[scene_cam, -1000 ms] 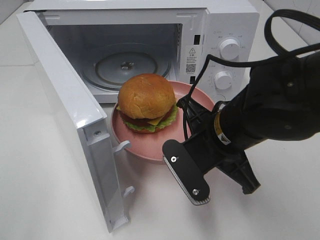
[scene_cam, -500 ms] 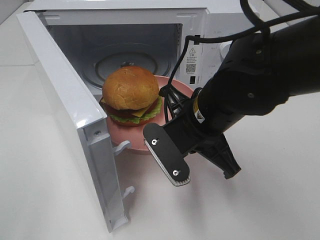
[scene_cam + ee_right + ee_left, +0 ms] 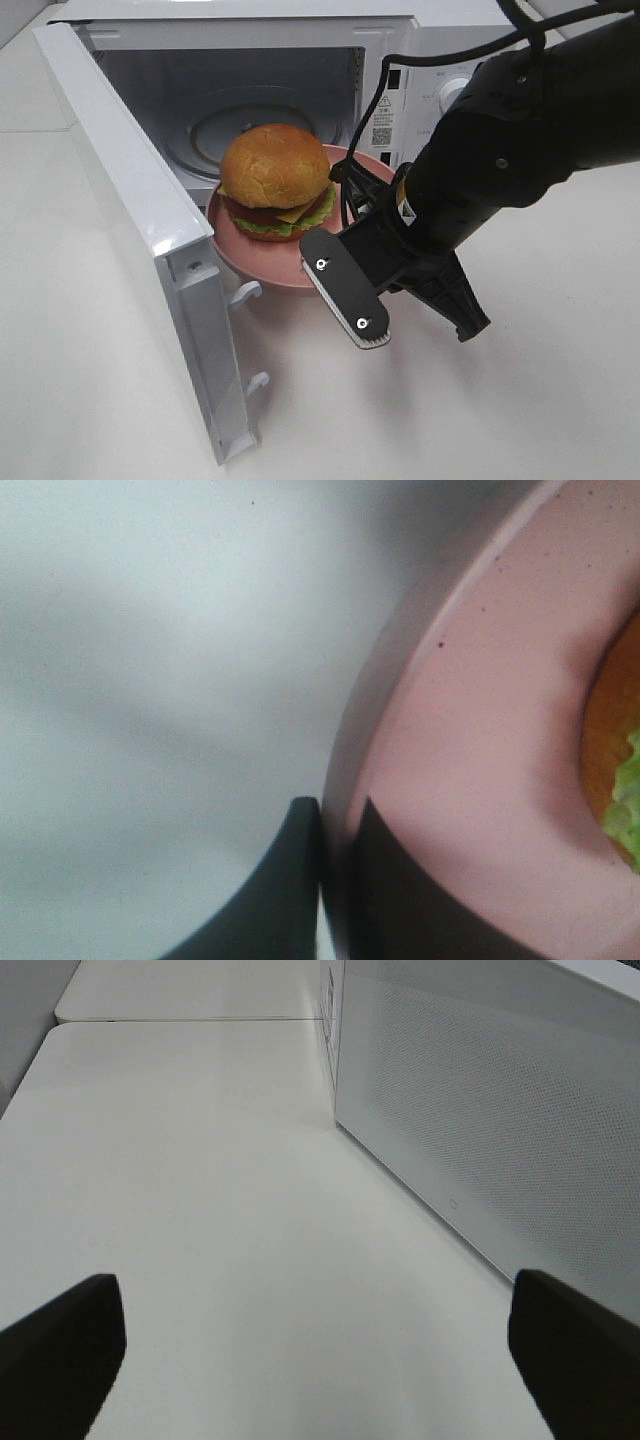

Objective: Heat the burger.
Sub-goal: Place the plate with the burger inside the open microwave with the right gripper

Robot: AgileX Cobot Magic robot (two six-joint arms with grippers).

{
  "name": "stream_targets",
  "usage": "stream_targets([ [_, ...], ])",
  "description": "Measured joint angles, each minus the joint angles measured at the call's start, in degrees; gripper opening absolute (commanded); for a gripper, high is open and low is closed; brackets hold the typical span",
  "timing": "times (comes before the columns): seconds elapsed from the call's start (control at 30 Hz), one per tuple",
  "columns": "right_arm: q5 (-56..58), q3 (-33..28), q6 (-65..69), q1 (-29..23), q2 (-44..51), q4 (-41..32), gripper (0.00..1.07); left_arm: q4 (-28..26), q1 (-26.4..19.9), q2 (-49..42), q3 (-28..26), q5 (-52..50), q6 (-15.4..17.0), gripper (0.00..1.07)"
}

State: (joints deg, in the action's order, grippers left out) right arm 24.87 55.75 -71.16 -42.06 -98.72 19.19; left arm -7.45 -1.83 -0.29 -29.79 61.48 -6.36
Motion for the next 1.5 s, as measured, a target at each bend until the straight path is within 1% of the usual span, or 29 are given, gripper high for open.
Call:
stream_targets([
  [0.07,0.2,0.3,-0.2,0.2,-0.1,-0.2,0.0,0.0,0.0,0.0,0.0,0.0,0.0,0.95],
  [0.27,0.5,4.2,-1.1,0.9,-2.2,-1.2,0.0,0.0,0.0,0.0,0.0,0.0,0.0,0.95],
  [0.5,2.0,7.3,-1.3,0.9,-4.7,-2.3,0.0,0.0,0.0,0.0,0.0,0.0,0.0,0.95],
  [1.23,4.9,17.9,-1.7,0.9,-10.7,-2.4,0.0,0.0,0.0,0.0,0.0,0.0,0.0,0.95],
  [1.33,5.4,19.5,-1.7,0.9,-11.6,-2.5,0.0,0.0,0.0,0.0,0.0,0.0,0.0,0.95],
  [1.4,6.7,22.0,-1.7,0.9,-12.9,-2.6,0.0,0.0,0.0,0.0,0.0,0.0,0.0,0.95],
  [1.5,7.0,22.7,-1.7,0.9,-13.5,-2.7,0.0,0.0,0.0,0.0,0.0,0.0,0.0,0.95],
])
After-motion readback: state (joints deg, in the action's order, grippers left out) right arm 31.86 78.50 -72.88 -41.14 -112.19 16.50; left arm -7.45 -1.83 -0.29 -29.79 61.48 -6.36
